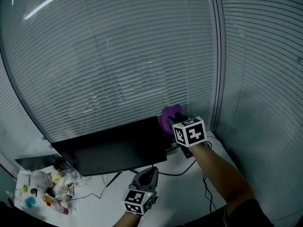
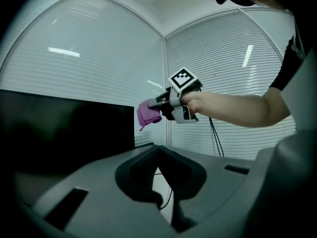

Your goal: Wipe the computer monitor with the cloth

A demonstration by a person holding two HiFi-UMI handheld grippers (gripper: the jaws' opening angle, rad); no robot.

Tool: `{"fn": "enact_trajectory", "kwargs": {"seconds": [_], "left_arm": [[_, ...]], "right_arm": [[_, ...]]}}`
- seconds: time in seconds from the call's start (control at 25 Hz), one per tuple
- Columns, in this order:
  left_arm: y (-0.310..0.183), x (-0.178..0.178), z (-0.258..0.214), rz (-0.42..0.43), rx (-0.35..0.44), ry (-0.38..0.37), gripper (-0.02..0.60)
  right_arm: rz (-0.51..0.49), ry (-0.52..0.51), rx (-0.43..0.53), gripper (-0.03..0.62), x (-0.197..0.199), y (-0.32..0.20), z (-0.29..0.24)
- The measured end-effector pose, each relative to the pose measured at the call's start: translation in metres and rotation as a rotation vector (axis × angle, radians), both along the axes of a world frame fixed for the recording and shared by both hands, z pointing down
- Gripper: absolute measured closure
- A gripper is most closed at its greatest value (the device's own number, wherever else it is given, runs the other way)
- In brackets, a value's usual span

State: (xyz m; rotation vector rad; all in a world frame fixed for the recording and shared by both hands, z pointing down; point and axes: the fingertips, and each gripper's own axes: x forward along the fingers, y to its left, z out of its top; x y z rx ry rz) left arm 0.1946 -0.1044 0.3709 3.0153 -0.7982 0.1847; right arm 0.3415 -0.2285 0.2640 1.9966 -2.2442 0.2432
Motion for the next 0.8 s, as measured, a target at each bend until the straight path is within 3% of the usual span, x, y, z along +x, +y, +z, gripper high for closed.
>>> {"fn": "enact_trajectory", "kwargs": {"seconds": [0.2,0.8], "left_arm": [[-0.003,-0.006,0.006,-0.024,-0.007,-0.008,0.577],[-0.012,-0.014,0.021,-0.049,-0.034,-0.029,0.577]], "right_arm": [[-0.038,0.085,-0.002,0.499,-0.015,-0.009,0.006],[-0.109,0.121,-0.021,0.499,-0.035,-0.02,0.029]]}}
